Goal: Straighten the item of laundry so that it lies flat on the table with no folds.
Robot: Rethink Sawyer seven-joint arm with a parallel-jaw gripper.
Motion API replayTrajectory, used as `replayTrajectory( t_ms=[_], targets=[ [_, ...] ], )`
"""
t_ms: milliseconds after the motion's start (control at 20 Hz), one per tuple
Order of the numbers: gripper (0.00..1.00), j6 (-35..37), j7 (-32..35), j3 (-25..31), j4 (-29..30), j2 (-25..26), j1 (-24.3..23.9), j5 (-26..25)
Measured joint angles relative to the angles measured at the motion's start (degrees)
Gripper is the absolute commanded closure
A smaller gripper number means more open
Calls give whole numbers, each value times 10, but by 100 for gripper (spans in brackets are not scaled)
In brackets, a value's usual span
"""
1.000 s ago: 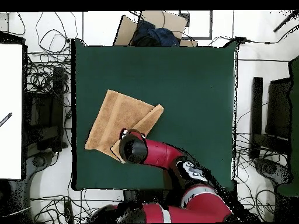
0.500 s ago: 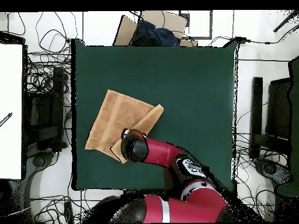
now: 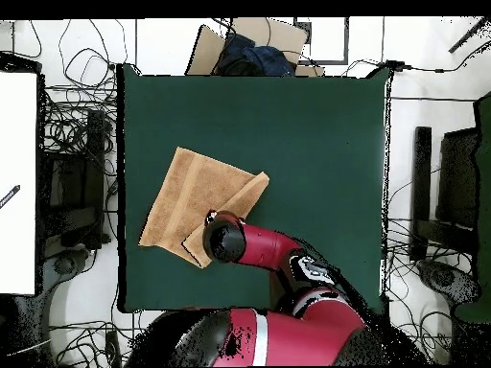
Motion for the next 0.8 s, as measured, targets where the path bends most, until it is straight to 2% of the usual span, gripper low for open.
replayTrajectory(
  t_ms=[550,600,800],
  targets=[
    [0,0,0,0,-5,3,0,-7],
    [100,0,0,0,-6,3,0,-12],
    [100,0,0,0,-8,3,-1,-18]
  ],
)
